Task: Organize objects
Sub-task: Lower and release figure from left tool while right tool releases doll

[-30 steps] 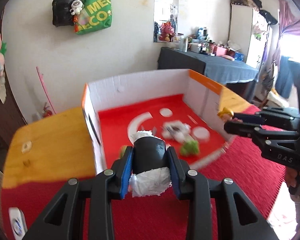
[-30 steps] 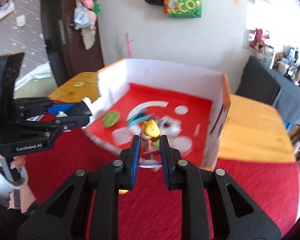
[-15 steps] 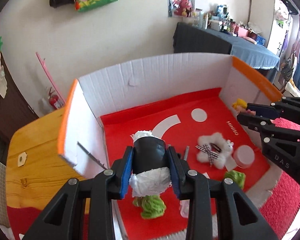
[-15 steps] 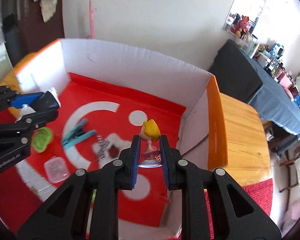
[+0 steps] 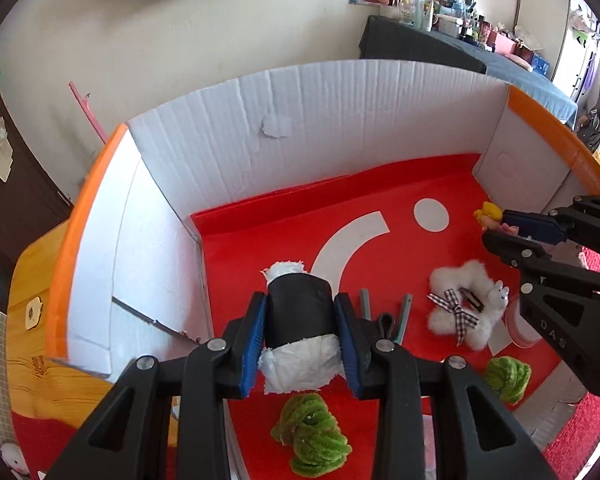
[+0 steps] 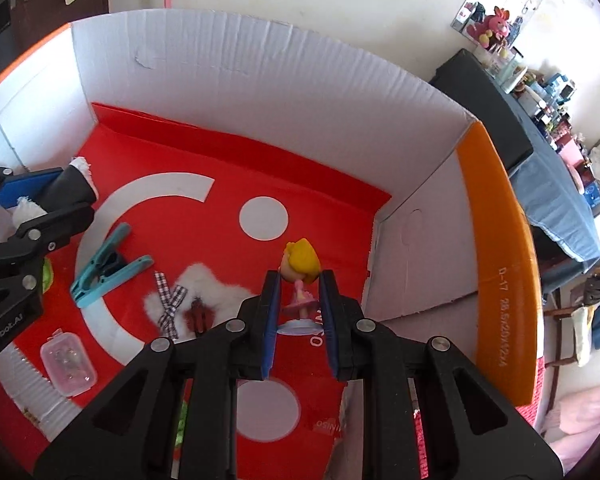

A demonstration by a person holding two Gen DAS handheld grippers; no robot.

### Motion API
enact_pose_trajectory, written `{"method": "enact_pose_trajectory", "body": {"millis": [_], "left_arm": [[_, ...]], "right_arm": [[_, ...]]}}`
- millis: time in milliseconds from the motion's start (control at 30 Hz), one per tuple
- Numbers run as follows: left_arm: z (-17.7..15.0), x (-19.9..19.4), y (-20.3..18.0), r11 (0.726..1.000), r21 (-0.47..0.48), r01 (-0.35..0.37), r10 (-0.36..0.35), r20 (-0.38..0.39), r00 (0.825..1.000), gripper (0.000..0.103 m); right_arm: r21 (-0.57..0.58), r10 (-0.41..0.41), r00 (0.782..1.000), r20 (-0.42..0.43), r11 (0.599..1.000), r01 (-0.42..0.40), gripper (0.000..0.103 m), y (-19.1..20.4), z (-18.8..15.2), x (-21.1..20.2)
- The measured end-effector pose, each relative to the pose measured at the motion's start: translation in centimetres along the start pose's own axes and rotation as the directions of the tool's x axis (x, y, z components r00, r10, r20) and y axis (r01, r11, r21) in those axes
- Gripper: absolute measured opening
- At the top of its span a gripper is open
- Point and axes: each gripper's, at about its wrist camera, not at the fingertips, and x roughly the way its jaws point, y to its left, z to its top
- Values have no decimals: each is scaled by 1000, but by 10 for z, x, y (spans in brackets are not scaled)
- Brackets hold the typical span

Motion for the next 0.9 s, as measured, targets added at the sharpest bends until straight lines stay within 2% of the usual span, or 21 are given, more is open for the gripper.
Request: {"method": "enact_pose_trajectory", "body": {"millis": [400, 900], "left_arm": [[-8, 10, 2, 1000, -12, 6, -7, -65, 998, 36], [-14, 0, 6, 1000, -13, 7, -8, -71, 997, 36]], "right_arm": [[-7, 9, 998, -56, 1000, -9, 19, -2, 4, 16], [-13, 11, 998, -64, 1000, -12, 19, -6, 8, 20]]}}
